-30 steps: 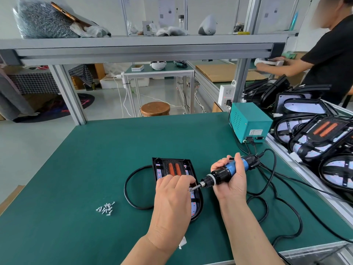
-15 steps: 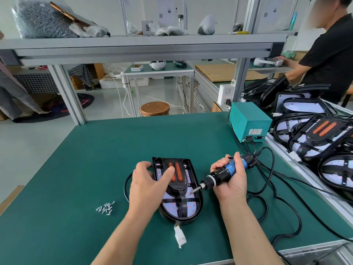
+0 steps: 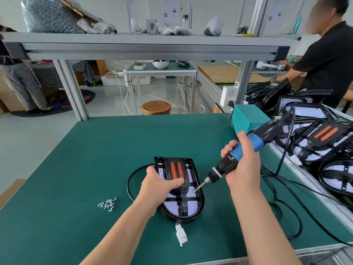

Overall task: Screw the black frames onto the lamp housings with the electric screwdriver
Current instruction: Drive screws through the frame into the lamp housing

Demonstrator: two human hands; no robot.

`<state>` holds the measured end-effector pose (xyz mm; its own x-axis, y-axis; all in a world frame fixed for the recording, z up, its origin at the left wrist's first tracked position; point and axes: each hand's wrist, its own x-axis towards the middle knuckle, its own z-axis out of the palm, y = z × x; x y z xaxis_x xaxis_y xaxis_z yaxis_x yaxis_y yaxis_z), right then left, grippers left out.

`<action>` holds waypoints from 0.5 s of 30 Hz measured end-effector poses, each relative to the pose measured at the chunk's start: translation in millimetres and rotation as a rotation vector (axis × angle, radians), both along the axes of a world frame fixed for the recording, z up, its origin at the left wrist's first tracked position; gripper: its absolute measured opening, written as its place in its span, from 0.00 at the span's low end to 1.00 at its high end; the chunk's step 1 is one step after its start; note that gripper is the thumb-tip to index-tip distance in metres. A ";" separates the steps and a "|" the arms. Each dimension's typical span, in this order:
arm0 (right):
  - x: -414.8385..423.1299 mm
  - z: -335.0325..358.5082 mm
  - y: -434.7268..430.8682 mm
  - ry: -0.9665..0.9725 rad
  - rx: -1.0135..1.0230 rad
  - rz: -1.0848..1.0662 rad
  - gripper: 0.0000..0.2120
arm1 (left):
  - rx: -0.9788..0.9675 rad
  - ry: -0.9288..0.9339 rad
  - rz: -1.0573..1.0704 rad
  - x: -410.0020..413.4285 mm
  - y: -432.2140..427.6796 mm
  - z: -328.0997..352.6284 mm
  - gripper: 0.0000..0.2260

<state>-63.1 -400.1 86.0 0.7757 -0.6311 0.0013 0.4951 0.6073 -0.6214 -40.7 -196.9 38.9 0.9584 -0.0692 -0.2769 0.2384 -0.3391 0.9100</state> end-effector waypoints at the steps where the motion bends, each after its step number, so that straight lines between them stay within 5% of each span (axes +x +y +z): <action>1: 0.4 7.8 0.5 -0.018 -0.077 -0.012 0.08 | -0.005 0.002 -0.002 0.7 -0.1 -0.1 0.30; 8: 3.4 20.9 25.9 0.002 -0.481 0.020 0.10 | -0.027 0.001 -0.002 1.5 0.4 -2.3 0.29; 15: 6.1 16.7 30.2 0.030 -0.540 0.020 0.10 | -0.022 -0.008 -0.004 2.9 0.6 -4.2 0.29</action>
<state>-57.0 -369.9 102.7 0.7925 -0.5315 0.2992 0.4638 0.2067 -0.8615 -37.8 -196.4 34.7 0.9602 -0.0786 -0.2679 0.2303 -0.3199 0.9191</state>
